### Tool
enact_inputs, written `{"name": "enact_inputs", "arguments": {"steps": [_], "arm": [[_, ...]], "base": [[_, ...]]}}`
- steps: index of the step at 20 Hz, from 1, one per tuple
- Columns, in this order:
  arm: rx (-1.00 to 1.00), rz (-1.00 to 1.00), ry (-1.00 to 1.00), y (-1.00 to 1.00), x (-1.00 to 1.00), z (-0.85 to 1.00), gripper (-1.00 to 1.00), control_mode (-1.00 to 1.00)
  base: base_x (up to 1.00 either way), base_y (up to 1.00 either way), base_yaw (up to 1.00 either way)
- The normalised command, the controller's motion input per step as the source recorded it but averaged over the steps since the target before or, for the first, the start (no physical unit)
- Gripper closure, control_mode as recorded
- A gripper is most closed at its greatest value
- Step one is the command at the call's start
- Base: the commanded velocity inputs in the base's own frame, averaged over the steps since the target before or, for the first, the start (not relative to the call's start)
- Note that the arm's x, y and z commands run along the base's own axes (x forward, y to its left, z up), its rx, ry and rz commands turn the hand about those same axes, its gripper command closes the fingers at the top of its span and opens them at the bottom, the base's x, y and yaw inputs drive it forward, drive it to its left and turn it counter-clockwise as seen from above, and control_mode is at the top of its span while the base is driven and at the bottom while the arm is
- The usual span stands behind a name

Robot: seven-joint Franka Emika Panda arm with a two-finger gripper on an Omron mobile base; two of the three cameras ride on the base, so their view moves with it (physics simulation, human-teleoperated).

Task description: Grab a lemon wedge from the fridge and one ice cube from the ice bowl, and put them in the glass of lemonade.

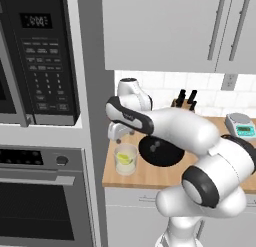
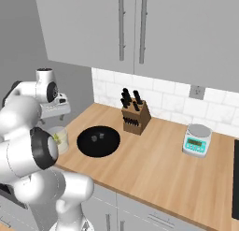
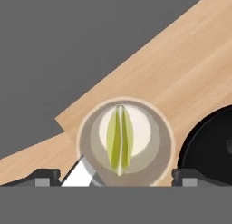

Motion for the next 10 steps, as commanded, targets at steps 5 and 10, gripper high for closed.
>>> {"name": "enact_inputs", "arguments": {"steps": [5,10], "arm": [[0.00,0.00,-0.06,-0.04,-0.39,0.03,-1.00,-1.00],[0.03,0.00,-0.14,-0.16,-0.22,0.00,-1.00,-1.00]], "base": [[0.00,0.00,0.00],[0.00,0.00,0.00]]}}
